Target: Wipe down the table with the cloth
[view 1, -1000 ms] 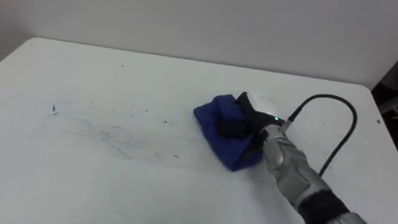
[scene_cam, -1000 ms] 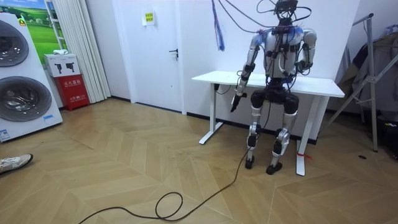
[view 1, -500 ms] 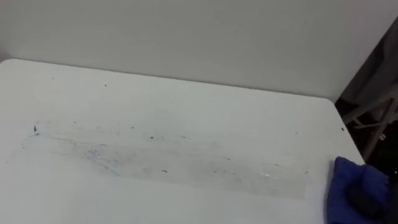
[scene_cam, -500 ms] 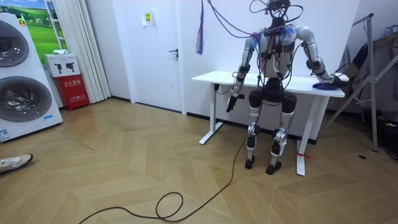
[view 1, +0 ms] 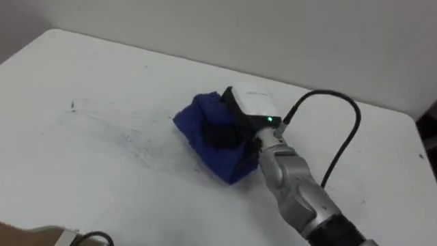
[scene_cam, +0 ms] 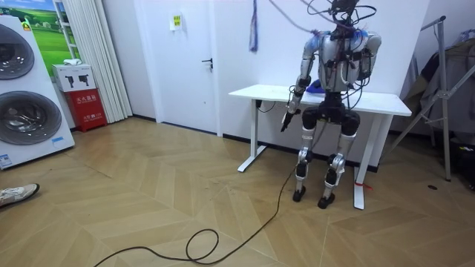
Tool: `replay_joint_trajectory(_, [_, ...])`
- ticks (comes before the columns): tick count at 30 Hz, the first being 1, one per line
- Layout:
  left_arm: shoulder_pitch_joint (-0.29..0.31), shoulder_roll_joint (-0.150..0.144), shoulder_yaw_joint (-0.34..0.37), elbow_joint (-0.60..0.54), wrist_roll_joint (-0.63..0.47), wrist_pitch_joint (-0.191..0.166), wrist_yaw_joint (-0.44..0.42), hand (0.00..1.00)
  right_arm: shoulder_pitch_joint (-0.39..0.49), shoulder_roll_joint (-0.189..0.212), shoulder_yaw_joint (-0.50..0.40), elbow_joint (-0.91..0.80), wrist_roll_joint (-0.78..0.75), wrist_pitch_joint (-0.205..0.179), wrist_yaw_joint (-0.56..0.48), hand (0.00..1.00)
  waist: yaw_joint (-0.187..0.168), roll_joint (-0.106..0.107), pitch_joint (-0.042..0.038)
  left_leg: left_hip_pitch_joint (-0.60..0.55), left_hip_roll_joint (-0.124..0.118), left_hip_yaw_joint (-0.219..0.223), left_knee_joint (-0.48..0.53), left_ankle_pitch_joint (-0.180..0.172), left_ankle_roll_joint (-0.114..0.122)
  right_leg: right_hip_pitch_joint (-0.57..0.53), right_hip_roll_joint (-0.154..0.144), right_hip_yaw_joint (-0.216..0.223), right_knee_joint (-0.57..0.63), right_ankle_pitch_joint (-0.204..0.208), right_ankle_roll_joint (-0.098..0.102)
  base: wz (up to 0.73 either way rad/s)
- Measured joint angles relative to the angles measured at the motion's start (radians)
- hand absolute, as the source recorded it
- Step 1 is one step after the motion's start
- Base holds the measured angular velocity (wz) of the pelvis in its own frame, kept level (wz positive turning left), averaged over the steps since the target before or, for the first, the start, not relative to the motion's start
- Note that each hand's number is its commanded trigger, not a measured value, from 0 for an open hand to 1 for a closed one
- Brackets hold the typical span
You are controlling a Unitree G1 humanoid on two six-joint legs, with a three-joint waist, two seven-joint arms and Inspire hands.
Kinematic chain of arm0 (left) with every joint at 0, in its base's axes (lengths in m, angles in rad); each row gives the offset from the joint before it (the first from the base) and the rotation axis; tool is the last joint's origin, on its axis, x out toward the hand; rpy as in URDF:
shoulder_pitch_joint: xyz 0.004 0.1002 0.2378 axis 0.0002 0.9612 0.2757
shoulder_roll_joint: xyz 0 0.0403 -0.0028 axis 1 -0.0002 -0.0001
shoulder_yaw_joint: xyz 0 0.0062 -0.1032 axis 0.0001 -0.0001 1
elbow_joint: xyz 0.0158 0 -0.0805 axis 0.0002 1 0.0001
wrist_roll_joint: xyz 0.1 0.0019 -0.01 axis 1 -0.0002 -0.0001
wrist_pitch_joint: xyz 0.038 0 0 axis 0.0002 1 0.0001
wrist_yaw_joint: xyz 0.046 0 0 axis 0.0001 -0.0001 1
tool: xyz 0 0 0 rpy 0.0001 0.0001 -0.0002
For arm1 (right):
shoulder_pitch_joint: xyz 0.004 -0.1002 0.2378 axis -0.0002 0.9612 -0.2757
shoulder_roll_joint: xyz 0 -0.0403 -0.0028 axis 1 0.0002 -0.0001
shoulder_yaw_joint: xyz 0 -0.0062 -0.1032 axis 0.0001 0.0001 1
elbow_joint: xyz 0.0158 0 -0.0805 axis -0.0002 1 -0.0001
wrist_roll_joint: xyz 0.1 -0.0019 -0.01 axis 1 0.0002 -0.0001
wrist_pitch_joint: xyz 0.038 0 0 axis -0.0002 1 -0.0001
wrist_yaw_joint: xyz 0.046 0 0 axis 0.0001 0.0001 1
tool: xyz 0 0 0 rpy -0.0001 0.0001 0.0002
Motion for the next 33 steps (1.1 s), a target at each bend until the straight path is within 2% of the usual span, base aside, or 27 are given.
replay_joint_trajectory(1, [0.008, 0.001, 0.004, 0.001, -0.004, 0.000, 0.000, 0.00, 0.010, -0.024, -0.008, 0.046, 0.007, -0.007, -0.014, 1.00, -0.001, 0.012, 0.0184, -0.004, -0.001, -0.002, 0.001, 0.004, 0.004, -0.001, -0.002, -0.009, 0.001, 0.009, -0.013, 0.03])
replay_joint_trajectory(2, [0.013, 0.003, 0.004, 0.006, -0.007, -0.001, 0.000, 0.00, 0.034, -0.026, -0.035, 0.045, 0.036, -0.028, -0.039, 1.00, -0.002, 0.016, 0.0183, -0.011, -0.001, -0.002, 0.001, 0.006, 0.004, -0.005, -0.003, -0.012, 0.002, 0.012, -0.013, 0.04])
replay_joint_trajectory(3, [0.028, 0.012, 0.015, 0.018, -0.005, -0.003, 0.005, 0.00, 0.083, -0.033, -0.061, 0.044, 0.051, -0.057, -0.083, 1.00, -0.012, 0.022, 0.0152, -0.016, -0.001, -0.003, 0.000, 0.007, 0.005, -0.007, -0.002, -0.012, -0.002, 0.015, -0.013, 0.07])
replay_joint_trajectory(4, [0.038, 0.019, 0.032, 0.035, 0.002, -0.009, 0.019, 0.00, 0.123, -0.042, -0.090, 0.050, 0.057, -0.099, -0.122, 1.00, -0.026, 0.023, 0.0122, -0.015, -0.001, -0.006, 0.001, 0.005, 0.005, 0.002, -0.001, -0.012, -0.009, 0.005, 0.003, 0.11])
replay_joint_trajectory(5, [0.050, 0.023, 0.045, 0.039, 0.009, -0.011, 0.023, 0.00, 0.146, -0.046, -0.104, 0.054, 0.059, -0.116, -0.137, 1.00, -0.035, 0.022, 0.0076, -0.014, -0.002, -0.010, 0.002, 0.001, 0.002, 0.008, -0.001, -0.013, -0.011, 0.004, 0.004, 0.10])
replay_joint_trajectory(6, [0.074, 0.035, 0.054, 0.051, 0.028, -0.015, 0.029, 0.00, 0.202, -0.060, -0.133, 0.058, 0.063, -0.146, -0.172, 1.00, -0.037, 0.026, -0.0062, -0.006, -0.003, -0.007, 0.003, -0.002, 0.005, 0.014, -0.001, -0.009, -0.014, 0.001, 0.004, 0.00])
replay_joint_trajectory(7, [0.099, 0.042, 0.068, 0.053, 0.050, -0.013, 0.030, 0.00, 0.247, -0.078, -0.161, 0.065, 0.075, -0.173, -0.208, 1.00, -0.040, 0.027, -0.0092, 0.011, -0.003, -0.002, 0.003, -0.004, 0.007, 0.029, -0.002, -0.004, -0.013, -0.002, 0.004, -0.08])
replay_joint_trajectory(8, [0.111, 0.044, 0.074, 0.053, 0.059, -0.009, 0.030, 0.00, 0.269, -0.087, -0.174, 0.071, 0.092, -0.180, -0.226, 1.00, -0.042, 0.027, -0.0129, 0.019, -0.003, -0.001, 0.003, -0.006, 0.010, 0.032, -0.003, -0.002, -0.012, -0.002, 0.006, 0.00])
replay_joint_trajectory(9, [0.134, 0.047, 0.078, 0.053, 0.073, -0.002, 0.029, 0.00, 0.310, -0.100, -0.201, 0.082, 0.124, -0.192, -0.257, 1.00, -0.056, 0.028, -0.0280, 0.023, -0.003, 0.001, 0.007, -0.008, 0.014, 0.040, -0.005, -0.002, -0.012, -0.005, 0.010, 0.16])
replay_joint_trajectory(10, [0.145, 0.046, 0.080, 0.053, 0.078, 0.003, 0.029, 0.00, 0.349, -0.117, -0.224, 0.089, 0.158, -0.201, -0.293, 1.00, -0.073, 0.030, -0.0319, 0.027, -0.002, 0.004, 0.012, -0.009, 0.016, 0.051, -0.006, 0.002, -0.011, -0.007, 0.016, 0.23])
replay_joint_trajectory(12, [0.146, 0.043, 0.083, 0.053, 0.086, 0.005, 0.029, 0.00, 0.392, -0.142, -0.255, 0.100, 0.209, -0.209, -0.337, 1.00, -0.089, 0.031, -0.0344, 0.035, -0.001, 0.018, 0.012, -0.010, 0.017, 0.063, -0.005, 0.025, -0.010, -0.010, 0.021, 0.28])
replay_joint_trajectory(13, [0.146, 0.042, 0.083, 0.051, 0.091, 0.005, 0.029, 0.00, 0.398, -0.148, -0.271, 0.119, 0.220, -0.213, -0.354, 1.00, -0.098, 0.032, -0.0390, 0.035, 0.000, 0.032, 0.012, -0.010, 0.017, 0.063, -0.004, 0.042, -0.008, -0.010, 0.022, 0.19])
replay_joint_trajectory(15, [0.145, 0.042, 0.083, 0.050, 0.095, 0.004, 0.028, 0.00, 0.391, -0.150, -0.278, 0.146, 0.224, -0.218, -0.366, 1.00, -0.116, 0.036, -0.0419, 0.039, -0.002, 0.043, 0.012, -0.009, 0.017, 0.068, -0.005, 0.052, -0.010, -0.010, 0.027, 0.09])
replay_joint_trajectory(16, [0.142, 0.042, 0.083, 0.050, 0.094, 0.004, 0.028, 0.00, 0.390, -0.150, -0.281, 0.159, 0.229, -0.222, -0.371, 0.85, -0.121, 0.037, -0.0415, 0.046, -0.001, 0.057, 0.012, -0.009, 0.017, 0.077, -0.008, 0.054, -0.011, -0.010, 0.032, 0.07])
replay_joint_trajectory(17, [0.142, 0.042, 0.083, 0.050, 0.094, 0.003, 0.028, 0.00, 0.390, -0.150, -0.283, 0.165, 0.234, -0.224, -0.371, 0.36, -0.121, 0.038, -0.0420, 0.052, -0.001, 0.061, 0.012, -0.011, 0.019, 0.082, -0.009, 0.060, -0.011, -0.010, 0.033, 0.00])
replay_joint_trajectory(18, [0.142, 0.042, 0.083, 0.050, 0.094, 0.003, 0.028, 0.00, 0.391, -0.150, -0.287, 0.177, 0.239, -0.227, -0.371, 0.00, -0.121, 0.039, -0.0419, 0.065, -0.002, 0.071, 0.012, -0.013, 0.023, 0.092, -0.008, 0.074, -0.011, -0.009, 0.037, -0.10])
replay_joint_trajectory(22, [0.142, 0.042, 0.080, 0.047, 0.093, 0.003, 0.029, 0.00, 0.382, -0.150, -0.288, 0.195, 0.248, -0.237, -0.368, 0.00, -0.128, 0.040, -0.0425, 0.085, -0.008, 0.084, 0.014, -0.025, 0.042, 0.106, -0.012, 0.099, -0.011, -0.011, 0.046, -0.16])
replay_joint_trajectory(26, [0.142, 0.040, 0.056, 0.047, 0.093, -0.003, 0.036, 0.00, 0.371, -0.153, -0.287, 0.210, 0.227, -0.233, -0.365, 0.00, -0.151, 0.040, -0.0420, 0.089, -0.018, 0.081, 0.016, -0.029, 0.049, 0.107, -0.018, 0.104, -0.011, -0.008, 0.056, -0.04])
replay_joint_trajectory(27, [0.141, 0.039, 0.042, 0.047, 0.086, -0.007, 0.036, 0.00, 0.368, -0.154, -0.289, 0.211, 0.218, -0.232, -0.362, 0.00, -0.154, 0.040, -0.0408, 0.090, -0.019, 0.082, 0.017, -0.032, 0.053, 0.107, -0.017, 0.107, -0.011, -0.008, 0.058, -0.09])
replay_joint_trajectory(30, [0.137, 0.029, 0.010, 0.041, 0.080, -0.010, 0.036, 0.00, 0.338, -0.154, -0.292, 0.195, 0.190, -0.205, -0.327, 0.00, -0.162, 0.047, -0.0267, 0.090, -0.019, 0.099, 0.015, -0.036, 0.058, 0.099, -0.014, 0.127, -0.012, -0.005, 0.062, -0.15])
replay_joint_trajectory(33, [0.136, 0.030, -0.006, 0.042, 0.049, -0.011, 0.026, 0.00, 0.347, -0.155, -0.294, 0.124, 0.143, -0.176, -0.265, 0.00, -0.175, 0.048, -0.0252, 0.089, -0.019, 0.111, 0.014, -0.040, 0.065, 0.093, -0.012, 0.138, -0.010, -0.004, 0.064, -0.12])
